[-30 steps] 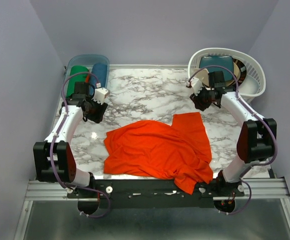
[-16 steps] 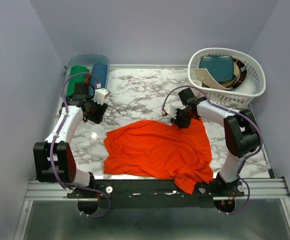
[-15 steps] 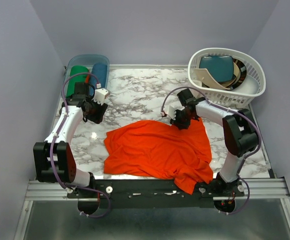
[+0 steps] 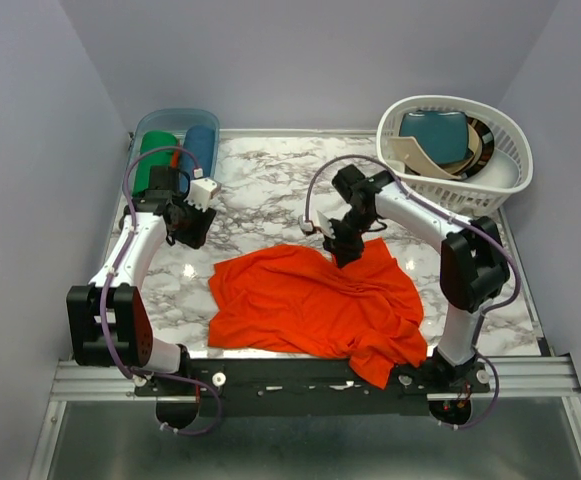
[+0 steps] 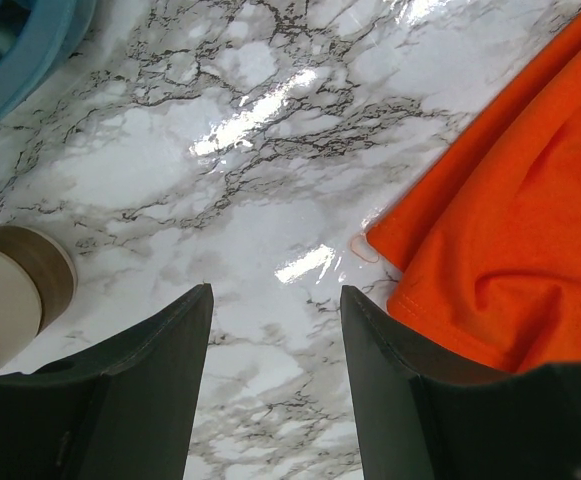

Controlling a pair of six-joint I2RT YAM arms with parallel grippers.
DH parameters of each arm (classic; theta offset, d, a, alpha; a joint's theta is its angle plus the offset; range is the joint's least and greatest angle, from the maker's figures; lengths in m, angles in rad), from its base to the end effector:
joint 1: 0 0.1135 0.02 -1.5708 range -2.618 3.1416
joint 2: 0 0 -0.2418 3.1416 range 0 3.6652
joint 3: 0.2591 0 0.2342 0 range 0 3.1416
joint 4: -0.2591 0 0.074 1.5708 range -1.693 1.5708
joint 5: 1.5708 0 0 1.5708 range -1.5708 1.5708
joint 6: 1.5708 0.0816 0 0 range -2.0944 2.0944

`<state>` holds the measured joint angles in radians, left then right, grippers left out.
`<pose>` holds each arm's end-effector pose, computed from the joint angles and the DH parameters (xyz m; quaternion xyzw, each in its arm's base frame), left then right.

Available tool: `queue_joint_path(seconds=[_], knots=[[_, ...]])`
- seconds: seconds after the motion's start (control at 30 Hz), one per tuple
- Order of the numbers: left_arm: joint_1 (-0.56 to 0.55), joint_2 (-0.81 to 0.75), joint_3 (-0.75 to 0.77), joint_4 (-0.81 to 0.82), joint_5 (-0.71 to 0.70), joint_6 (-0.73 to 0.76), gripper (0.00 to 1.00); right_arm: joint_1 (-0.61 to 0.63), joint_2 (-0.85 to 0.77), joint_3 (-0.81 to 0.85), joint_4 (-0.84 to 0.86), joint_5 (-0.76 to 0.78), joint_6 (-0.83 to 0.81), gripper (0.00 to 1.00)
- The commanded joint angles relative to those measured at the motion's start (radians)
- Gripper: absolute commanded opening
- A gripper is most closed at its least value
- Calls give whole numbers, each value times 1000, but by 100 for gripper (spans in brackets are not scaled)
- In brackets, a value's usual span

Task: Roll the t-shirts
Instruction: Flatten out the T-shirt at the center of the board.

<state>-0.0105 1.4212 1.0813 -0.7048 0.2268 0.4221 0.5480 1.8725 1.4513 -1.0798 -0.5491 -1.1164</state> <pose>0.2943 -0.0214 0.2009 0.2346 0.9307 -0.0542 0.2752 0.2620 0.2098 0.1633 -0.7177 0.6407 0.2507 0.1082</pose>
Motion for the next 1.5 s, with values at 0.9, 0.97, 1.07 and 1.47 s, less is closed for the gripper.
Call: queue_joint_path(seconds=[0.9, 0.97, 1.07, 1.47], knots=[[0, -15, -15, -9, 12, -17, 63, -272, 260, 170, 198, 429, 408, 52], [0, -10, -9, -9, 16, -19, 63, -275, 246, 169, 202, 426, 406, 52], [-2, -8, -4, -10, 16, -19, 63, -275, 220, 176, 207, 422, 409, 52], [0, -16, -20, -4, 26, -25, 63, -286, 169, 143, 198, 463, 389, 52]])
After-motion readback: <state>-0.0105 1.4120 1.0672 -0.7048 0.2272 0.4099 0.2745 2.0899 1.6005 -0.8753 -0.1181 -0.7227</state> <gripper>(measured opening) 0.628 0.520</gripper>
